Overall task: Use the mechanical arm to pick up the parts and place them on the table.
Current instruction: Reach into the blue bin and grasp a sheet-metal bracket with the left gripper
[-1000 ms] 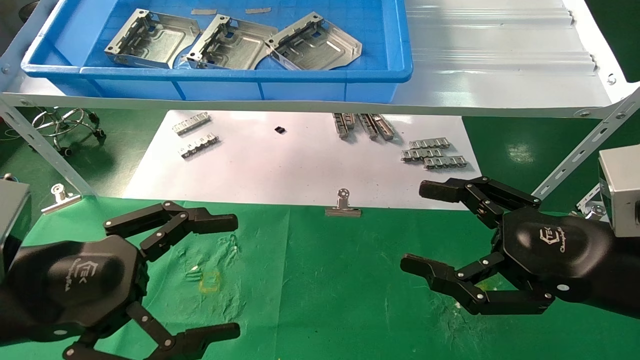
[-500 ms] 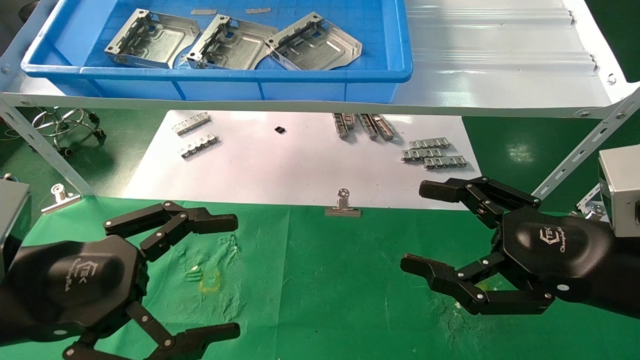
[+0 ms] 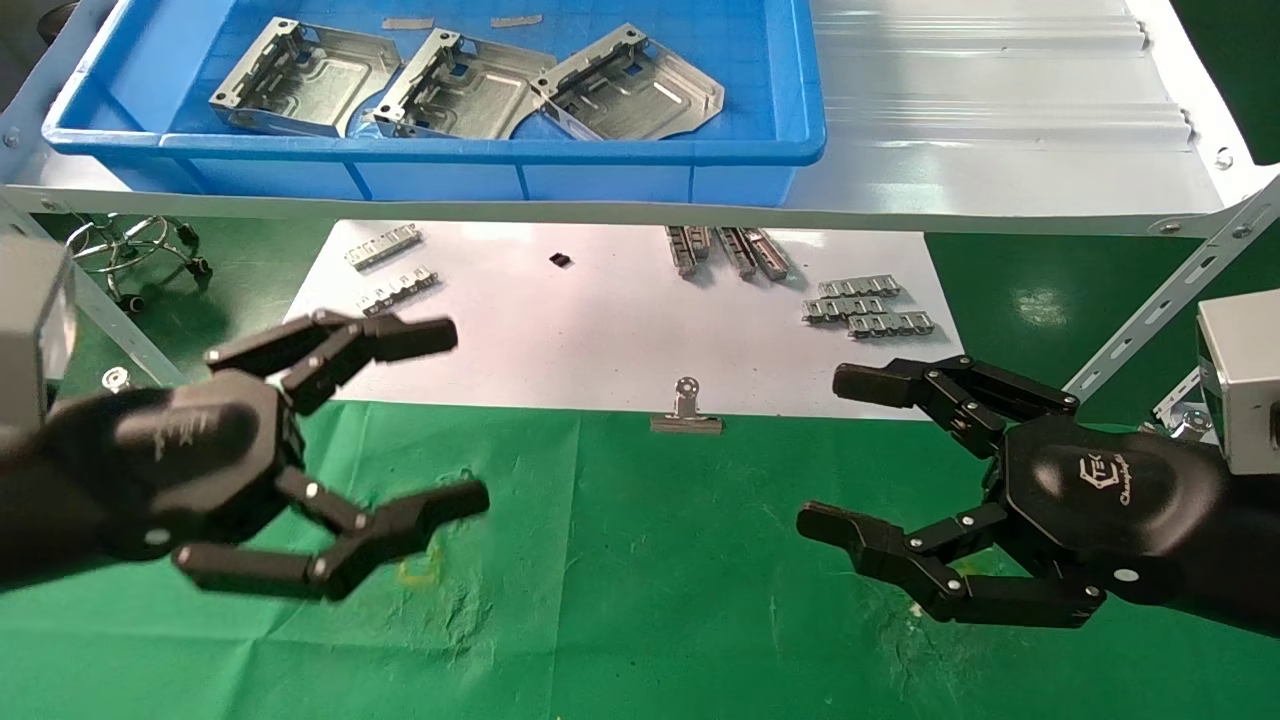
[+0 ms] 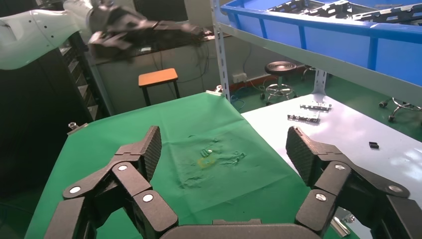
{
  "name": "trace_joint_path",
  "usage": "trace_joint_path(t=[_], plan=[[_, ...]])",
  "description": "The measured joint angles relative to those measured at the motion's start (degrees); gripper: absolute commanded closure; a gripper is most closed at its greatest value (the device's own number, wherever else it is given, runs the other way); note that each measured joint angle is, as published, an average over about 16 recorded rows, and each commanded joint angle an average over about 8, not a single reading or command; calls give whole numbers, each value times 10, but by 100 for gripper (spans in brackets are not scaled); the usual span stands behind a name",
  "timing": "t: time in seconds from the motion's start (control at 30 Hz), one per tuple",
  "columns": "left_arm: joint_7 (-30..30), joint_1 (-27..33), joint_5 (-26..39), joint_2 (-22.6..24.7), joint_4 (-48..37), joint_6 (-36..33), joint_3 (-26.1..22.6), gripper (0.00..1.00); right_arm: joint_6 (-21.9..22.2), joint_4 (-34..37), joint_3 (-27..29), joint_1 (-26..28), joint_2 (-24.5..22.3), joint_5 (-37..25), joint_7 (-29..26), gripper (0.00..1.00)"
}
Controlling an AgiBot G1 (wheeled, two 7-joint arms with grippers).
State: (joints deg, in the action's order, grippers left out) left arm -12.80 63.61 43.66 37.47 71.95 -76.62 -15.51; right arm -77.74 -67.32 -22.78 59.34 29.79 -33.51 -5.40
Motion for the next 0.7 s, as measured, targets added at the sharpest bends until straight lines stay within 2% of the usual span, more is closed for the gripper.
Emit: trace_joint_path(t=[0.37,0.7], plan=[[-36,80,57,52,-50,120,-14,0,0,0,0,0,0,0,0,100],[-105,202,160,78,-138,183,-66,0,0,0,0,0,0,0,0,100]])
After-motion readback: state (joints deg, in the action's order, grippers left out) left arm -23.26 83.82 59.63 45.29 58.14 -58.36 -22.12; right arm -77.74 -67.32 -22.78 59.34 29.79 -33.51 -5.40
